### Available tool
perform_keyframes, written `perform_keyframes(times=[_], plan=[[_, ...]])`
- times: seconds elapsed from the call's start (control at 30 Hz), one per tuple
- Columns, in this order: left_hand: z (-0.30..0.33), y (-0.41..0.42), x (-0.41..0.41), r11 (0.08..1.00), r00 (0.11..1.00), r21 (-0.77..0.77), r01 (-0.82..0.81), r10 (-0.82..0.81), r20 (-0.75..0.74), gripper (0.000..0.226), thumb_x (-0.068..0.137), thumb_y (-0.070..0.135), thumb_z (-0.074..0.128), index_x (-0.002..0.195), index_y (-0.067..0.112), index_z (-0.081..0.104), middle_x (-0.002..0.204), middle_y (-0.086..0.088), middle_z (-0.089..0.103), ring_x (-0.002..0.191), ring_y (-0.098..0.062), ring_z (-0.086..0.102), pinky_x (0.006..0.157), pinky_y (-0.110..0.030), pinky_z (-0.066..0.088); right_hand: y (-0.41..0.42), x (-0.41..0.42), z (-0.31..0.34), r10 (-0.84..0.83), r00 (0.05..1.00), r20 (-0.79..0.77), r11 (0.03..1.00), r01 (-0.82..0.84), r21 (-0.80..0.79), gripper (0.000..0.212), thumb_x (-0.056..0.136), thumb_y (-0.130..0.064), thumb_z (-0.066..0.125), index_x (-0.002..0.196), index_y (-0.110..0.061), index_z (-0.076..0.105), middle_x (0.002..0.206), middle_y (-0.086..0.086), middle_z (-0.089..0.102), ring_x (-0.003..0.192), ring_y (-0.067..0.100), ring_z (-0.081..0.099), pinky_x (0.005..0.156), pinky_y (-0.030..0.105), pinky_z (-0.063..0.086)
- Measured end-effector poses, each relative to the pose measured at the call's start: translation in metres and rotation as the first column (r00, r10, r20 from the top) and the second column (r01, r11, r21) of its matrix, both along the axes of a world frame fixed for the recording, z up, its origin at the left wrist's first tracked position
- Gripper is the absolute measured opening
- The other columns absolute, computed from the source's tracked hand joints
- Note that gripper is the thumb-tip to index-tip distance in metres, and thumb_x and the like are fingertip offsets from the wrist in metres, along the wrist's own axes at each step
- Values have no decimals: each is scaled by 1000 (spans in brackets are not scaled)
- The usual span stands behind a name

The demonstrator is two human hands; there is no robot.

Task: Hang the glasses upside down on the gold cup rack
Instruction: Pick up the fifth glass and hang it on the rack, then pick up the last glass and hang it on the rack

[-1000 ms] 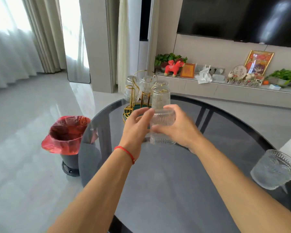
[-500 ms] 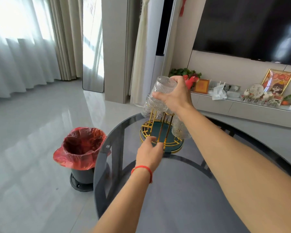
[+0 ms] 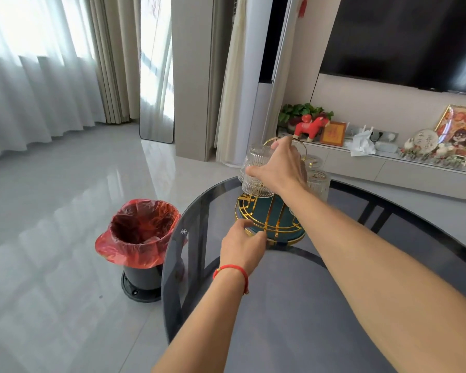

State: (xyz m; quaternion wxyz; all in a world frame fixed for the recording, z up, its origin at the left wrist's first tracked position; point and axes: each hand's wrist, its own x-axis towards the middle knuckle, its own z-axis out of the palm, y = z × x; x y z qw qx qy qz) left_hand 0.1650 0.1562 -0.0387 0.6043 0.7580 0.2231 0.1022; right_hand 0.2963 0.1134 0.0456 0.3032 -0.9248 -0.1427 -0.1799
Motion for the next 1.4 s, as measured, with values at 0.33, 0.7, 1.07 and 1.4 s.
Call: perform_keyframes(times=[0.33,0.7,1.07,1.4], plan=[[-1,4,-5,1000,1000,14,-17,17,2,43,91,16,58,134,19,59,134,-6,62,100,-15,56,76,-22,42,-1,-2,-15,-69,996,64,984,79,-162,68,79,-65,74,119,-12,57,110,11,73,107,34,62,86,42,50],[8,-16,-12,998,999,69,-9,7,35,36,89,16,57,124,19,66,123,-5,70,109,-22,64,93,-37,53,-47,-44,-19,135,948,288,951,-42,-307,42,98,-43,55,122,-10,64,124,9,70,124,32,53,112,45,33],[4,-83,-37,902,942,292,319,-335,5,19,89,17,59,103,22,71,86,6,75,77,-7,66,60,-15,48,-295,-139,-77,-98,951,294,940,185,-286,14,82,-11,74,96,-9,72,98,5,74,104,35,64,94,42,40],[2,-134,-57,853,891,292,433,-454,5,25,85,13,58,104,26,69,86,9,76,77,-11,68,67,-26,54,-399,-138,-78,-664,698,-268,720,500,-481,73,89,-49,65,152,-23,38,144,23,41,130,51,43,92,52,45]])
